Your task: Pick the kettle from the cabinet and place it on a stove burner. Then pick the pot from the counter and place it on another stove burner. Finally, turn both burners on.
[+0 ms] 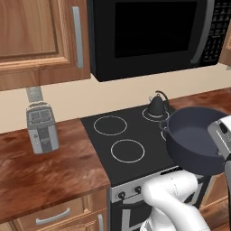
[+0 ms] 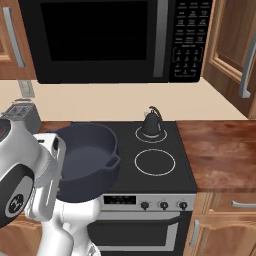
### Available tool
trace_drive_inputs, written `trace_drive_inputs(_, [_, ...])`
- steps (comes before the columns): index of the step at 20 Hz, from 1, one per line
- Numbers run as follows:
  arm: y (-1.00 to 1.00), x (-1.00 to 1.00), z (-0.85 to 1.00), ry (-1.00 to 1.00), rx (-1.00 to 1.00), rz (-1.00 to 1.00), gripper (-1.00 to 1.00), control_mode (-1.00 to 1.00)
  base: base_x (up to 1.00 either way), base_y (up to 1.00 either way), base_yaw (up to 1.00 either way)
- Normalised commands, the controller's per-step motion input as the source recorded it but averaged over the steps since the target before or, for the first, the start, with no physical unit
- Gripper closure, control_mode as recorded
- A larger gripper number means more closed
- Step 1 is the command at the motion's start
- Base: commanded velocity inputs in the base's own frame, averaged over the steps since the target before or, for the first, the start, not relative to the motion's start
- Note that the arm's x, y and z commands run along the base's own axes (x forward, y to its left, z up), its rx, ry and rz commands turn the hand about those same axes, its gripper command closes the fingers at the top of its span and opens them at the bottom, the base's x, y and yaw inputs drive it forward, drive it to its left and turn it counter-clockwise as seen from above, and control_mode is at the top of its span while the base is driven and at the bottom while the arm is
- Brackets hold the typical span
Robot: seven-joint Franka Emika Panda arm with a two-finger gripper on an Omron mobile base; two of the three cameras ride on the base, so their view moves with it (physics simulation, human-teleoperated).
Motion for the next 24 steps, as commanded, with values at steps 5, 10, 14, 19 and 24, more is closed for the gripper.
trace_drive_inputs(5, [0.00,0.00,0.00,0.00,0.00,0.00,1.00,1.00,0.11,0.00,0.00])
trace_drive_inputs(10, [0.00,0.00,0.00,0.00,0.00,0.00,1.00,-1.00,0.01,0.00,0.00])
trace_drive_inputs(14, [0.00,0.05,0.00,0.00,0.00,0.00,1.00,-1.00,0.00,0.00,0.00])
trace_drive_inputs(19, [-0.07,0.13,0.00,0.00,0.01,0.00,1.00,-1.00,0.00,0.00,0.00])
trace_drive_inputs(24, [-0.14,0.17,0.00,0.00,0.01,0.00,1.00,-1.00,0.00,0.00,0.00])
